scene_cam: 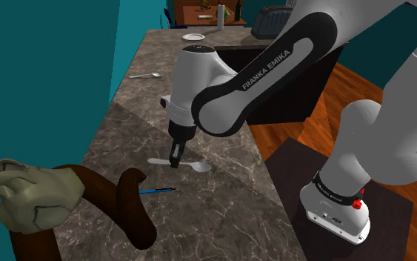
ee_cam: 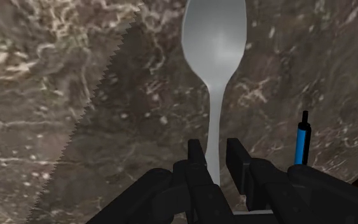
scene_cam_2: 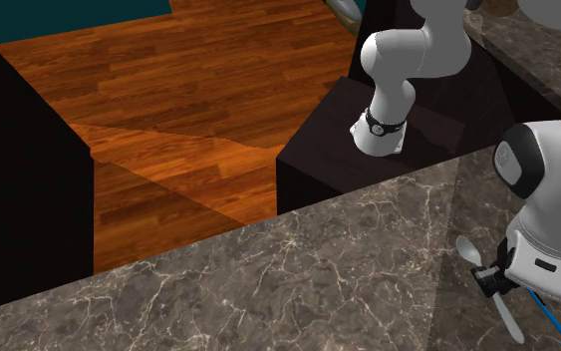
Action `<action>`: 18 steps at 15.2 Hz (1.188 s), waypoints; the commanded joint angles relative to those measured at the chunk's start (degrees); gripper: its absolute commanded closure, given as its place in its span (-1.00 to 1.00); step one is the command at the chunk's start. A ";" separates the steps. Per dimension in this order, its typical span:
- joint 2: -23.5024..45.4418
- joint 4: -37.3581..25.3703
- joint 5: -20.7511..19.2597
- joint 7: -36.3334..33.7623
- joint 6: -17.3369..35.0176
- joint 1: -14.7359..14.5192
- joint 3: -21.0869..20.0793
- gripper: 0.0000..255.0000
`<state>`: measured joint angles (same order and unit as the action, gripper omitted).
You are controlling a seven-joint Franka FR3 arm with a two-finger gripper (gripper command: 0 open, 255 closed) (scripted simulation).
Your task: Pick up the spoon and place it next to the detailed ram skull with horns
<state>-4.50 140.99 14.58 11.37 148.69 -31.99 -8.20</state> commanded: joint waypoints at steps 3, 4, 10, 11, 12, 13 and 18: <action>0.00 0.00 0.00 0.00 0.00 0.00 0.00 -1.00; 0.00 0.00 0.00 0.00 0.00 0.00 0.00 -1.00; -5.33 -0.58 -0.61 -0.37 -5.98 0.49 0.55 -1.00; -6.62 -0.86 -0.77 -0.46 -7.57 0.62 0.71 -1.00; -6.62 -0.86 -0.77 -0.46 -7.57 0.61 0.71 -1.00; -6.63 -0.85 -0.77 -0.46 -7.57 0.61 0.71 -1.00; -6.62 -0.86 -0.77 -0.46 -7.57 0.61 0.71 -1.00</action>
<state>-11.12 140.14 13.82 10.91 141.13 -31.38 -7.49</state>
